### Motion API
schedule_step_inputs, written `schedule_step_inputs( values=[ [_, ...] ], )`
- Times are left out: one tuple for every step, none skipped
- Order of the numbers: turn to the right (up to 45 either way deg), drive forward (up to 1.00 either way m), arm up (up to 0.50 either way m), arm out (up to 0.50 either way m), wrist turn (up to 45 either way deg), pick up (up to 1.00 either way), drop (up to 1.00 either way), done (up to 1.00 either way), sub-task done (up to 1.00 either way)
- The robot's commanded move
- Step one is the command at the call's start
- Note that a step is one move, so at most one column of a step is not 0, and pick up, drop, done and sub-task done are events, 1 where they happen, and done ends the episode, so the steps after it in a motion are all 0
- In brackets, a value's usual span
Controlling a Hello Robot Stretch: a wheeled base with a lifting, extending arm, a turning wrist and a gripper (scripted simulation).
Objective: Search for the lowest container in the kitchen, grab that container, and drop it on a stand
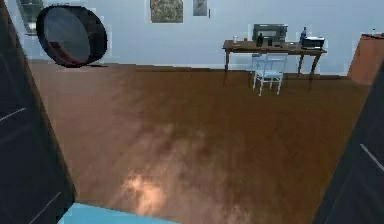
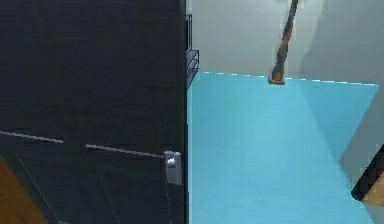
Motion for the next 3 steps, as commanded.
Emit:
schedule_step_inputs(
  values=[
    [0.0, 0.45, 0.0, 0.0, 0.0, 0.0, 0.0, 0.0, 0.0],
    [33.0, 0.0, 0.0, 0.0, 0.0, 0.0, 0.0, 0.0, 0.0],
    [0.0, 1.0, 0.0, 0.0, 0.0, 0.0, 0.0, 0.0, 0.0]
  ],
)
